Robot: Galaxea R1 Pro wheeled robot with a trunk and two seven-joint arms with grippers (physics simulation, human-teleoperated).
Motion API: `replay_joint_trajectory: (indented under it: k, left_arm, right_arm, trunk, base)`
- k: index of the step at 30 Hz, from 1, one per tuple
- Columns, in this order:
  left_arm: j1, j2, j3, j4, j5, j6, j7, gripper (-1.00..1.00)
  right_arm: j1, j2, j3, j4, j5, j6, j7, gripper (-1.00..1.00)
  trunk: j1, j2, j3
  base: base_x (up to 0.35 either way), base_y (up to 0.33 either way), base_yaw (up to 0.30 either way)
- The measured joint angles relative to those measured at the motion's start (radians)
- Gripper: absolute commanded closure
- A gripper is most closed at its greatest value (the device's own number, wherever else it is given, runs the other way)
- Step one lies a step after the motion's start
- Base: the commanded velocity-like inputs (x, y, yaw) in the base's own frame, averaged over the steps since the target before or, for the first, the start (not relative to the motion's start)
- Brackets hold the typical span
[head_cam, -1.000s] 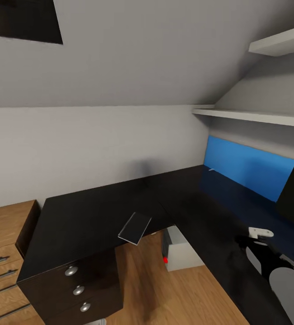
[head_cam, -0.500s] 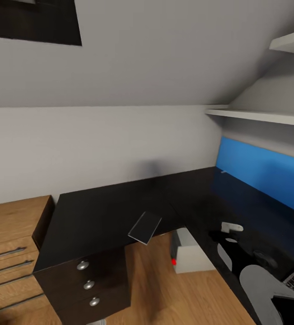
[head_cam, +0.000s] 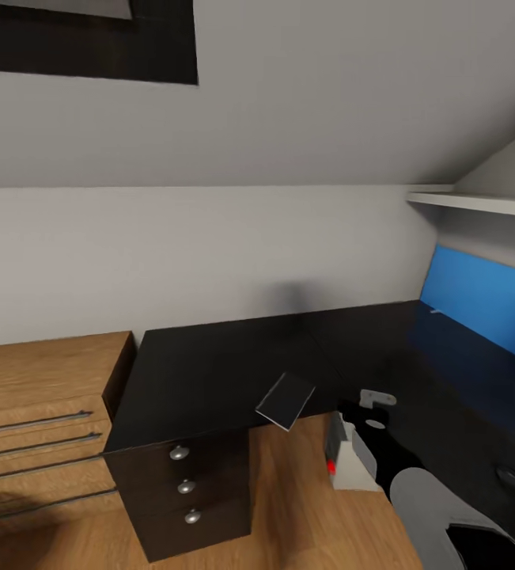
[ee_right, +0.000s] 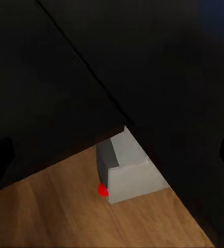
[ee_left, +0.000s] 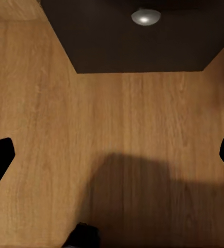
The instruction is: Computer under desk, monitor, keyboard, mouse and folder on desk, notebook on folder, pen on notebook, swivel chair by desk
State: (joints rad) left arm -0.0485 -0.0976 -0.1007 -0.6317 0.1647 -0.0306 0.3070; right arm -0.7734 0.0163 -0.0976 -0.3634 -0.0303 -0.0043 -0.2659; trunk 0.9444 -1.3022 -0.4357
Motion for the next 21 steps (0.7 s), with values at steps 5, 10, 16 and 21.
replay_joint_trajectory:
  k: [5,10,16,21]
  left_arm:
    - [0.000,0.000,0.000,0.004,0.001,0.000,-0.001,-1.00]
    - [0.000,0.001,0.001,0.005,0.001,0.000,0.000,-1.00]
    - [-0.001,0.002,0.003,0.005,0.006,0.001,0.002,-1.00]
    - [-0.001,0.006,0.006,0.006,0.009,0.001,0.003,-1.00]
  right_arm:
    - [0.149,0.013,-0.002,-0.286,0.000,0.033,0.000,-1.00]
    - [0.402,0.028,0.004,-0.720,-0.003,0.189,0.001,-1.00]
    - [0.512,0.087,0.023,-0.888,-0.001,0.313,-0.001,-1.00]
    - [0.520,0.093,0.029,-0.878,0.001,0.321,0.000,-1.00]
  trunk:
    - [0.000,0.000,-0.001]
    - [0.000,0.000,-0.004]
    - [0.000,0.000,-0.008]
    - [0.000,0.000,-0.011]
  base:
    - [0.000,0.000,0.280]
    - [0.000,0.000,0.275]
    - [0.000,0.000,0.269]
    - [0.000,0.000,0.268]
